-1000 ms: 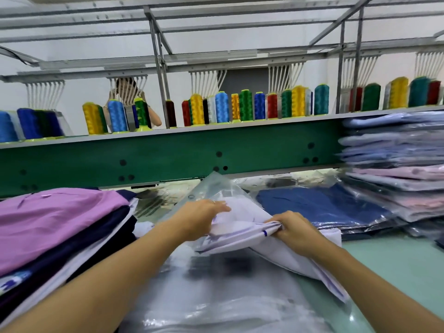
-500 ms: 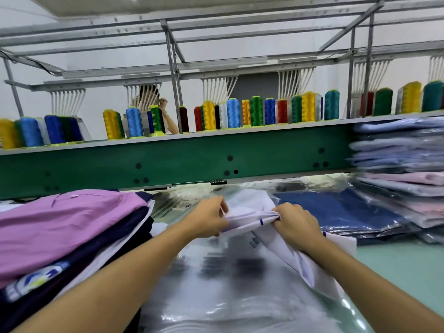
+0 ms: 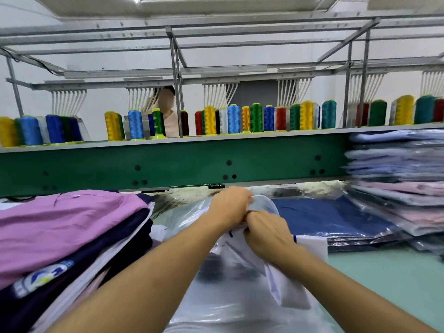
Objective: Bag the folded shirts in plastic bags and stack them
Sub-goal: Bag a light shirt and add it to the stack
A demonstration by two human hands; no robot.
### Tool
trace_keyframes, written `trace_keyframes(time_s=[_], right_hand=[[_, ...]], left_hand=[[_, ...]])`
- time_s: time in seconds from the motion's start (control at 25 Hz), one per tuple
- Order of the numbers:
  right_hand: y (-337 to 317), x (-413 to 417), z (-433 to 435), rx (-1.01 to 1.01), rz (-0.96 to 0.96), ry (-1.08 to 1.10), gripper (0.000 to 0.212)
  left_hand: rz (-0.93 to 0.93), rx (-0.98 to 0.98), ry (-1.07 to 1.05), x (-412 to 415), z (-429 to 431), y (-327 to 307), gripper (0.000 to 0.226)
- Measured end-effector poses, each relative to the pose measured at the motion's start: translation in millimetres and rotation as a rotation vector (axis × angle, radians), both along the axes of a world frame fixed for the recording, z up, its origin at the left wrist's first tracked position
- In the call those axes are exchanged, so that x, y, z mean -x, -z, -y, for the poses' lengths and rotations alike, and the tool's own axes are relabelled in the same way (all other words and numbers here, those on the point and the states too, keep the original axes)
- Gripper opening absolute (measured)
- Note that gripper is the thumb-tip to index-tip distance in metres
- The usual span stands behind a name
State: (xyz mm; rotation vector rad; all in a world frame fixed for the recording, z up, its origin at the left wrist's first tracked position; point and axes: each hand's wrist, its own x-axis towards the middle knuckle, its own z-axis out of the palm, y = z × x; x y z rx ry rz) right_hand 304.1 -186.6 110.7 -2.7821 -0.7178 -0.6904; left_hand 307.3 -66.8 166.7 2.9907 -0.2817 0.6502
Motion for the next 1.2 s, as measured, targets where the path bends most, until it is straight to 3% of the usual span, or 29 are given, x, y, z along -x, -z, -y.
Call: trace_keyframes(time_s=[0.12, 0.24, 0.32, 0.4, 0.48, 0.56, 0.64, 0.8, 0.92, 1.08, 1.2], right_hand=[[1.3, -9.9, 0.7, -0.135, -0.101, 0.066, 0.021], [1.5, -21.9, 4.5, -0.178, -0.223, 0.062, 0.038], [-0.2, -23.1, 3.7, -0.365, -0.352, 0.054, 0.033], [-1.7, -27.1, -2.0, -0.545, -0.445, 0.158, 0.027], [-6.2, -27.7, -7.4, -0.646, -0.473, 0.282, 0.026], [-10.3, -24.8, -12.5, -0.697, -0.483, 0.321, 0.022], [-13.7, -23.4, -25.5, -0.667, -0.495, 0.342, 0.022], [-11.6, -25.4, -54.7, -0.569, -0.425, 0.308, 0.033], [-11.4, -32.6, -61.8, -0.613, -0.547, 0.294, 0.045], [-17.0, -43.0, -72.9, -0.283, -0.546, 0.217, 0.057], [-3.5, -53.3, -67.2, -0.276, -0.689, 0.067, 0.066]], left_hand=[[0.091, 0.026, 0.256, 11.1, 7.8, -0.2, 0.024], [0.216, -0.025, 0.433, 29.0, 6.9, 12.5, 0.027], [0.306, -0.028, 0.372, 35.7, -5.7, 25.6, 0.033], [0.326, 0.016, 0.051, 39.1, -28.2, 37.6, 0.058], [0.107, 0.416, -0.208, 43.9, -51.7, 44.4, 0.078], [-0.168, 0.856, -0.153, 49.1, -65.5, 53.0, 0.083], [-0.303, 0.875, -0.012, 58.5, -71.2, 58.8, 0.084], [-0.349, 0.792, 0.164, 73.3, -67.1, 61.2, 0.074], [-0.366, 0.788, 0.116, 79.1, -76.4, 62.5, 0.081], [-0.405, 0.729, 0.029, 82.9, -94.3, 71.3, 0.082], [-0.506, 0.745, 0.0, 86.2, -94.8, 77.7, 0.082]])
